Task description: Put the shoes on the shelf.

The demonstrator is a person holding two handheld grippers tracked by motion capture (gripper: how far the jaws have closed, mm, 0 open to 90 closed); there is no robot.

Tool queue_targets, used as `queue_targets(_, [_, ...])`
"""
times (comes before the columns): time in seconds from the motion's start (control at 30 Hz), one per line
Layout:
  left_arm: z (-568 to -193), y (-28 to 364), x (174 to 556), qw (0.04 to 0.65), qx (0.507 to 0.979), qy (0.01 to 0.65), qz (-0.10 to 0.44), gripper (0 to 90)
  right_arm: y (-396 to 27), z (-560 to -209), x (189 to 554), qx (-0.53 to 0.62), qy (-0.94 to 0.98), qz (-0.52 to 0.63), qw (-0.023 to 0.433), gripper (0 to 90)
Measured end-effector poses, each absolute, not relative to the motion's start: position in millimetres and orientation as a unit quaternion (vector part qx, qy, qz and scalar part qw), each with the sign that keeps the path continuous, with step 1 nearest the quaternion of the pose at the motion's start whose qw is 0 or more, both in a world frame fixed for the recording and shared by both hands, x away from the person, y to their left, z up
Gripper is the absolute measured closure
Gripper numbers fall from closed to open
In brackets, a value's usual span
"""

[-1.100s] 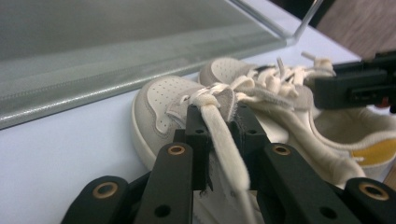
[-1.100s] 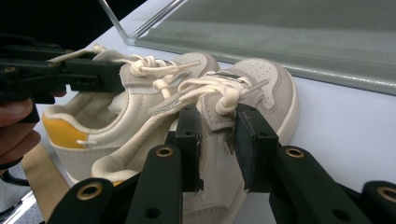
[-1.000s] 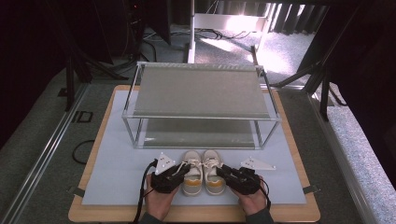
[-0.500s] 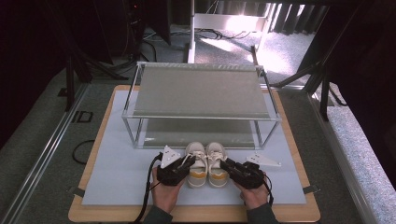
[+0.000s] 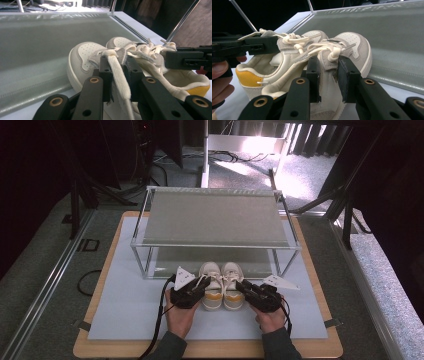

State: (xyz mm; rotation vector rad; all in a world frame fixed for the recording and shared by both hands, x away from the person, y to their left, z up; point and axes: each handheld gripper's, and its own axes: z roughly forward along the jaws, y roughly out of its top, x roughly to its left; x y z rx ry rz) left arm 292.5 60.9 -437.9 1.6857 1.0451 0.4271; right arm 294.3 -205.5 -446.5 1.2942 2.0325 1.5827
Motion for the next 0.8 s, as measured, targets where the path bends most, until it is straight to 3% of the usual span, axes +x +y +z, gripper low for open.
queue_targets(0.8, [-443.8,56.6,314.7,0.536,0.693,0.440,0.196,78.7,-204.5,-449.5,320.2,0.451,0.689,0.550,0.140,72.6])
